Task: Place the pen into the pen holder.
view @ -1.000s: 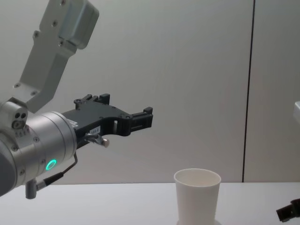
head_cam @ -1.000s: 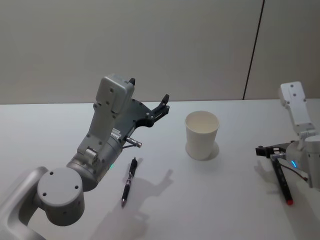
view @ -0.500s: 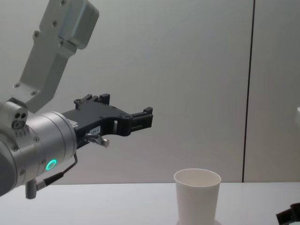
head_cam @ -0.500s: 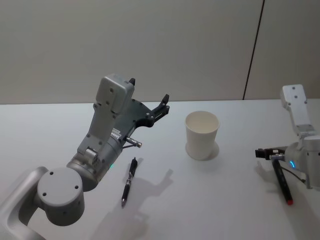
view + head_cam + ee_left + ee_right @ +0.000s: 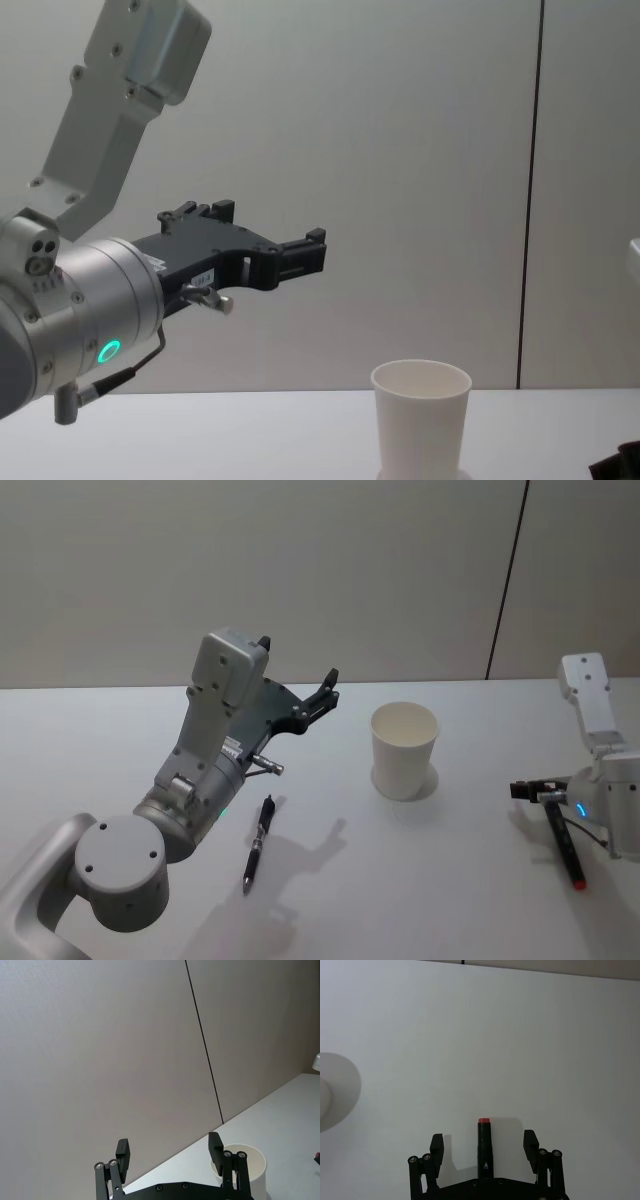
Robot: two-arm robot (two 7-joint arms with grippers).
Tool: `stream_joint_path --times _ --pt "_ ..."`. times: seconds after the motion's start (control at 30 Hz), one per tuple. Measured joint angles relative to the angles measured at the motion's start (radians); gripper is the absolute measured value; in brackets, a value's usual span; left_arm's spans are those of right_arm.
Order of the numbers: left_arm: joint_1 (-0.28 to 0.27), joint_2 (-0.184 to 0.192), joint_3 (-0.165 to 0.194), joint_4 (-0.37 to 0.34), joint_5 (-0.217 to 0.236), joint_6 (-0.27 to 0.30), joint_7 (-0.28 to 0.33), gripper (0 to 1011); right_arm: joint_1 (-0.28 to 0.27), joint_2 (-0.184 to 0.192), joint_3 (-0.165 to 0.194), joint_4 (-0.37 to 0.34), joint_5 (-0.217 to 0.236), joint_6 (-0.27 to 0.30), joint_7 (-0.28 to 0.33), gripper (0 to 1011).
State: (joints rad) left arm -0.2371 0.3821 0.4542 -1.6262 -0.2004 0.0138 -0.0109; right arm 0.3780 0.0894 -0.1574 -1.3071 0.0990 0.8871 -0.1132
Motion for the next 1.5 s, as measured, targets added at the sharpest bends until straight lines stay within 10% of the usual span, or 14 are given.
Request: stream_joint_path --times 0.83,1.5 --pt "0.000 0.000 0.000 0.000 0.000 0.000 0.000 1004 0.009 -0.017 0.009 0.049 -0.030 -0.010 0.002 1002" --pt "0.000 0.000 0.000 0.000 0.000 0.000 0.000 1004 0.008 -0.026 0.020 0.078 -0.056 -0.012 0.011 447"
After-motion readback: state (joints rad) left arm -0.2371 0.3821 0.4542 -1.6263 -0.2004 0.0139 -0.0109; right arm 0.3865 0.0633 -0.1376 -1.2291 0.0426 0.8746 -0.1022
